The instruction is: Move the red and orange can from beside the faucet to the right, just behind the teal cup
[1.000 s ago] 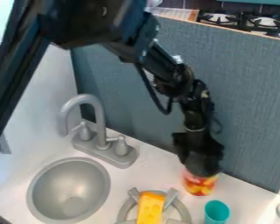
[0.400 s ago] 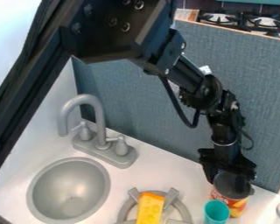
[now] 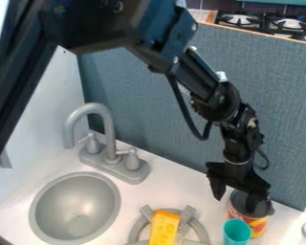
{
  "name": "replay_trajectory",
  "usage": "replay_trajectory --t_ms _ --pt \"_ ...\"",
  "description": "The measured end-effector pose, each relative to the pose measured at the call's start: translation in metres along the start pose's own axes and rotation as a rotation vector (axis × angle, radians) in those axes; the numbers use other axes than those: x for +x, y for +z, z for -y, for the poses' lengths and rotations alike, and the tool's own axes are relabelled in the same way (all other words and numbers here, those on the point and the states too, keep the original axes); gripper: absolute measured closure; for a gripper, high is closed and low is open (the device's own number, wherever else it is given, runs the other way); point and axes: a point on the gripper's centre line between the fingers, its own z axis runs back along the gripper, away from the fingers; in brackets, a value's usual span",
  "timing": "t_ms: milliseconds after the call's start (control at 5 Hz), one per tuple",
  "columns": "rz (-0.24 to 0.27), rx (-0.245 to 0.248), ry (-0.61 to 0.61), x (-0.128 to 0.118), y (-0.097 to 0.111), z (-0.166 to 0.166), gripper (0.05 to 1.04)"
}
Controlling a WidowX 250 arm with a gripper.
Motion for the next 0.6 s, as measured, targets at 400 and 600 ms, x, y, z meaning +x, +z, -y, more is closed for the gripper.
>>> replay_trajectory --t_ms 400,600 --pt "0.016 0.062 0.076 -0.028 0.032 -0.016 0.083" --pt "-0.055 0.085 0.121 -0.059 0.045 -0.022 0.083"
